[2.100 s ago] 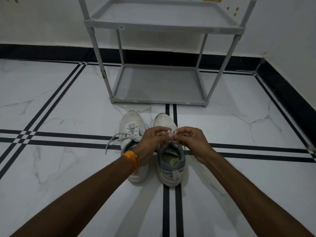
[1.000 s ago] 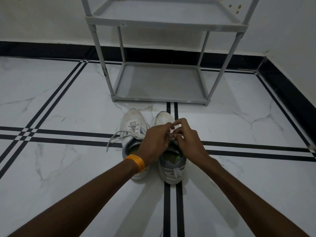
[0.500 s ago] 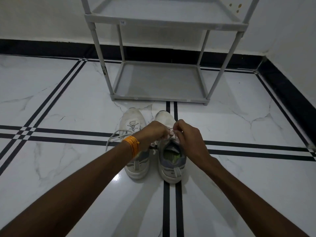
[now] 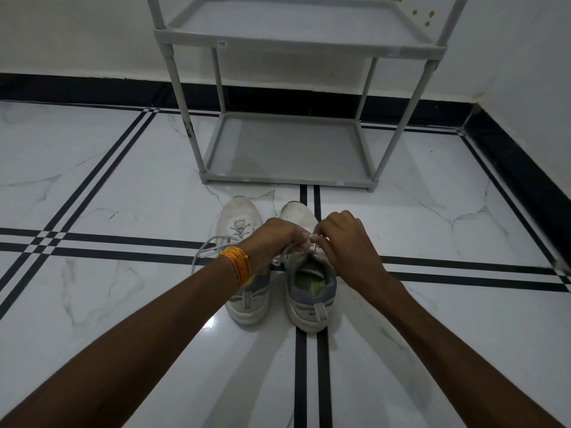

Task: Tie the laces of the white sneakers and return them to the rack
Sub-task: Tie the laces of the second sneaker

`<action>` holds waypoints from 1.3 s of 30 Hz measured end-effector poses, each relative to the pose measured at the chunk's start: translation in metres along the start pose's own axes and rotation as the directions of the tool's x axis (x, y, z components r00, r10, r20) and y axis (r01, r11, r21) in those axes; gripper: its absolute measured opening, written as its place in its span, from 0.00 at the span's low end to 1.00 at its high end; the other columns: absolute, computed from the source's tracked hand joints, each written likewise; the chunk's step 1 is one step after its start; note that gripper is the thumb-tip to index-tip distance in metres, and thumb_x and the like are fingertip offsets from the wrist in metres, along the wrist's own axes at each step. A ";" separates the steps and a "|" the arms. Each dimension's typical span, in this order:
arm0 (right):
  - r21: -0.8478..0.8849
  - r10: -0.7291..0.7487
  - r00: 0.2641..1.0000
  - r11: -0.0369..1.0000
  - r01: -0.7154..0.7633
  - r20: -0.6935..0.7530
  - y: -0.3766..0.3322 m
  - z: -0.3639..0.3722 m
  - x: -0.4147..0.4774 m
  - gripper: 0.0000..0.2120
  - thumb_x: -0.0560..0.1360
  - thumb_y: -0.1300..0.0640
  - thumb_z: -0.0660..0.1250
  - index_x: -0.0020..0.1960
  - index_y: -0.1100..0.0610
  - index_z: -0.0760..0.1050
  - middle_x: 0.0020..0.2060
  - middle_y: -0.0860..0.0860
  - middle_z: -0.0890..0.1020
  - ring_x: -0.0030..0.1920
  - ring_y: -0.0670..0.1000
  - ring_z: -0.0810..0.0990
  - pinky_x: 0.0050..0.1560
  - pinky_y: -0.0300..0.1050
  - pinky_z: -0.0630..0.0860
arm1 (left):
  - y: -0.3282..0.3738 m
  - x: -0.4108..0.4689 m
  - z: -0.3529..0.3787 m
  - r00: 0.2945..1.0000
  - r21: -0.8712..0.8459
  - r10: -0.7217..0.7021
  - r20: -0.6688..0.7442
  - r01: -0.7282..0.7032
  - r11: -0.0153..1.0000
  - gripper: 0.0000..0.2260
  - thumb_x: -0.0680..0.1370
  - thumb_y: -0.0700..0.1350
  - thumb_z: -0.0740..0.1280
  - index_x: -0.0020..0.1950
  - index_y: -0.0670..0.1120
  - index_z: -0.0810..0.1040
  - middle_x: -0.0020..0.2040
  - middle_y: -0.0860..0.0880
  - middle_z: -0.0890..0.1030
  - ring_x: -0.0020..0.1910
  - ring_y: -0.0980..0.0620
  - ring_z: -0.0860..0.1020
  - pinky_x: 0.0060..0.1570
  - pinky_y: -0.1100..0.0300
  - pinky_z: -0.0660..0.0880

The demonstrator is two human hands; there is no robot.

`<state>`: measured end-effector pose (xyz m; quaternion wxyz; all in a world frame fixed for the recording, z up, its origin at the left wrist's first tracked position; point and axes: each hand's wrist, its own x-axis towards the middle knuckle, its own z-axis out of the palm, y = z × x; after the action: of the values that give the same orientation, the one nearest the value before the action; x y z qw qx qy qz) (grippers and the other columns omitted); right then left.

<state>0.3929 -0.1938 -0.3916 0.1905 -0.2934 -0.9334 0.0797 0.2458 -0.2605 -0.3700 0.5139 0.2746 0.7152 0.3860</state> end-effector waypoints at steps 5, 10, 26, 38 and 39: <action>0.088 0.032 0.999 0.996 -0.035 0.035 0.000 -0.003 -0.004 0.16 0.77 0.49 0.56 0.47 0.59 0.76 0.45 0.56 0.79 0.44 0.52 0.70 0.49 0.48 0.69 | 0.006 -0.002 -0.006 0.996 -0.112 -0.083 -0.032 0.079 0.991 0.05 0.75 0.33 0.68 0.42 0.40 0.82 0.39 0.43 0.84 0.35 0.50 0.83 0.36 0.62 0.82; 0.017 0.104 0.993 0.994 -0.105 0.062 0.030 -0.006 -0.021 0.05 0.78 0.57 0.64 0.45 0.58 0.75 0.42 0.54 0.78 0.43 0.53 0.71 0.46 0.50 0.69 | -0.015 0.006 -0.023 0.938 0.322 0.273 -0.213 -0.196 0.926 0.04 0.73 0.36 0.72 0.46 0.39 0.86 0.42 0.41 0.86 0.37 0.49 0.84 0.40 0.59 0.82; -0.076 0.402 0.914 0.914 -0.398 0.049 0.023 0.002 -0.033 0.09 0.73 0.57 0.63 0.37 0.57 0.66 0.30 0.52 0.73 0.30 0.54 0.69 0.28 0.44 0.59 | -0.024 0.011 -0.014 0.791 0.903 0.582 -0.189 -0.094 0.420 0.06 0.70 0.43 0.69 0.41 0.41 0.82 0.38 0.43 0.83 0.40 0.43 0.79 0.36 0.56 0.70; -0.023 0.566 0.797 0.818 -0.575 0.208 0.037 0.015 -0.039 0.09 0.73 0.54 0.63 0.37 0.56 0.67 0.32 0.51 0.76 0.33 0.52 0.72 0.28 0.42 0.61 | -0.038 0.026 -0.044 0.855 0.705 0.450 -0.257 -0.153 0.693 0.04 0.70 0.41 0.73 0.43 0.42 0.86 0.40 0.44 0.85 0.39 0.49 0.79 0.41 0.60 0.71; -0.017 0.549 0.810 0.830 -0.558 0.207 0.038 0.015 -0.040 0.09 0.73 0.55 0.63 0.37 0.56 0.66 0.31 0.51 0.75 0.32 0.52 0.71 0.28 0.42 0.61 | -0.039 0.027 -0.045 0.849 0.732 0.471 -0.238 -0.162 0.662 0.04 0.71 0.40 0.72 0.43 0.42 0.86 0.41 0.44 0.85 0.39 0.48 0.79 0.41 0.60 0.72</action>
<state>0.4365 -0.1863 -0.4280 0.0694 -0.5382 -0.8199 0.1822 0.1948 -0.2732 -0.4087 0.1361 0.4811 0.8359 0.2266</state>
